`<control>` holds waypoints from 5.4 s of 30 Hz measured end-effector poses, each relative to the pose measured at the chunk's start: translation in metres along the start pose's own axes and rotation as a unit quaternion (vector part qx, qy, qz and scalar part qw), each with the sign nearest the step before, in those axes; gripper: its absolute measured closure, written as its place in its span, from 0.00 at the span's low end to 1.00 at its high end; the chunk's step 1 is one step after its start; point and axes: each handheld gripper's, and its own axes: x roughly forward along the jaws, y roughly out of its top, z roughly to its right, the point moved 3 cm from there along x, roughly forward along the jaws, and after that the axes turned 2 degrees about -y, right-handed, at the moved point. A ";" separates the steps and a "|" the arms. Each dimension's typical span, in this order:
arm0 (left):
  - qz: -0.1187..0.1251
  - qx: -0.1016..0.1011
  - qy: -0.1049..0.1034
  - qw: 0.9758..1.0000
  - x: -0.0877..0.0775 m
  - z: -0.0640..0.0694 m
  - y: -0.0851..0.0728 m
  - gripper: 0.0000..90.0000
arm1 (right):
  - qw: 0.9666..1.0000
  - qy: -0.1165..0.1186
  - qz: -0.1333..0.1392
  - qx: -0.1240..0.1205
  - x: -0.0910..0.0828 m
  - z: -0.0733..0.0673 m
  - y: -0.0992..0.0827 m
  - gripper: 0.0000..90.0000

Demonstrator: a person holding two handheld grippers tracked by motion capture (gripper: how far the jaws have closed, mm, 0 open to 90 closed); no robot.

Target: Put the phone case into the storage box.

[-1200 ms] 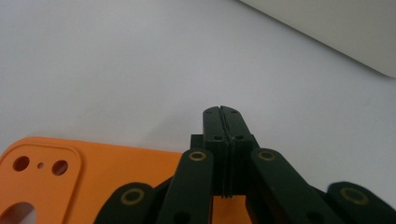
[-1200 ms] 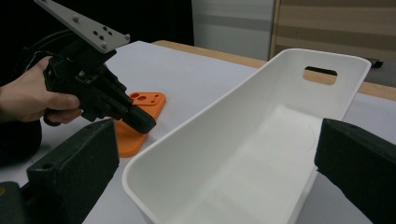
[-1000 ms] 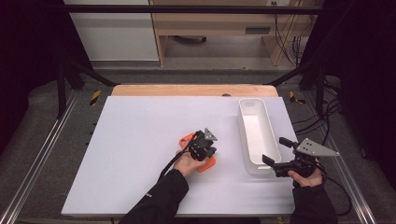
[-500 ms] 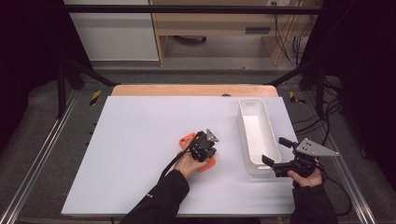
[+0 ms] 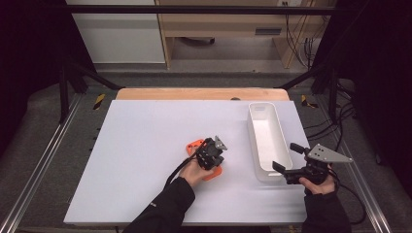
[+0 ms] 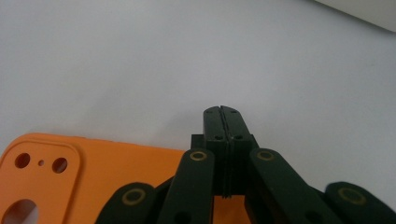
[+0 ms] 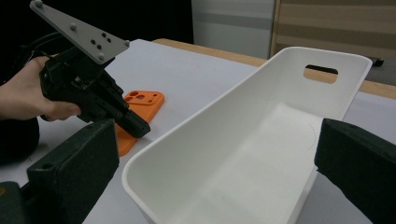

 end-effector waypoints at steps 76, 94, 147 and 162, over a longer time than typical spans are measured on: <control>-0.067 0.044 -0.002 0.997 -0.063 -0.007 -0.069 1.00 | 1.000 0.000 -0.001 0.001 0.001 -0.001 0.000 0.01; 0.024 0.008 -0.020 0.999 -0.100 -0.017 -0.061 0.94 | 1.000 0.001 0.002 0.001 0.000 -0.001 0.001 0.01; 0.117 -0.110 0.087 0.983 -0.133 -0.065 -0.046 0.00 | 1.000 -0.001 0.006 -0.001 -0.002 0.001 0.002 0.00; 0.092 -0.111 0.071 0.987 -0.107 -0.060 -0.049 0.00 | 1.000 0.000 0.005 -0.002 -0.002 0.000 0.002 0.00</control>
